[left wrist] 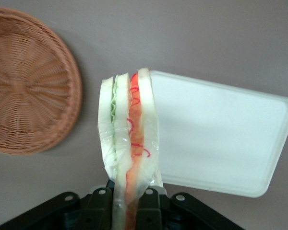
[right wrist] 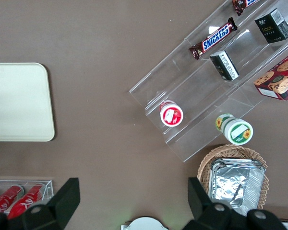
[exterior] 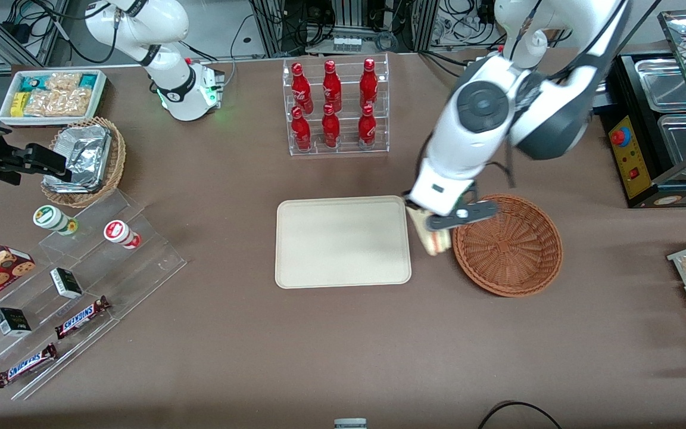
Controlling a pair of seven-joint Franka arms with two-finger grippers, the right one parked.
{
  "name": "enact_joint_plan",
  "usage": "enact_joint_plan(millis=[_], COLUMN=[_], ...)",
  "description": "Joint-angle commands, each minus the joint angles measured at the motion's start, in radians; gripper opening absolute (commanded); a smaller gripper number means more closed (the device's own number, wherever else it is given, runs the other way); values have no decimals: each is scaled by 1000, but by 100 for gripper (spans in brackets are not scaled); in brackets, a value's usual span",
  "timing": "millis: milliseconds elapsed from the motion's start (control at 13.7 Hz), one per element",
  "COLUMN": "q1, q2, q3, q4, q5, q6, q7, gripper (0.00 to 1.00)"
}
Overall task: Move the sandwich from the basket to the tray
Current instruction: 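Lift the sandwich and carry it with the left gripper over the cream tray, then lower the sandwich onto the tray and open the left gripper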
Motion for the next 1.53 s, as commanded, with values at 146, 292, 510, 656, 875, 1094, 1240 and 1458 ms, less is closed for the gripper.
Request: enact_joint_plan(millis=[146,292,510,656,875,1094,1240,1458], q1=[-192,-258,-326,-367,-416,-423,-423,-423], q2=[270,361,428,467,490,524,537,548], q3=[-22,-20,7,38,95,103,104,103], q4=[231,291,292,294,294,309,308,300], q5=[161,224,259,274,274,274,276,307], q6=[-18,-1,92,144,162,159,162,160], q7=[-120,-151,-148,-137,-130,-70,-68,-70], gripper=[0,0,0,0,0,0,0,0])
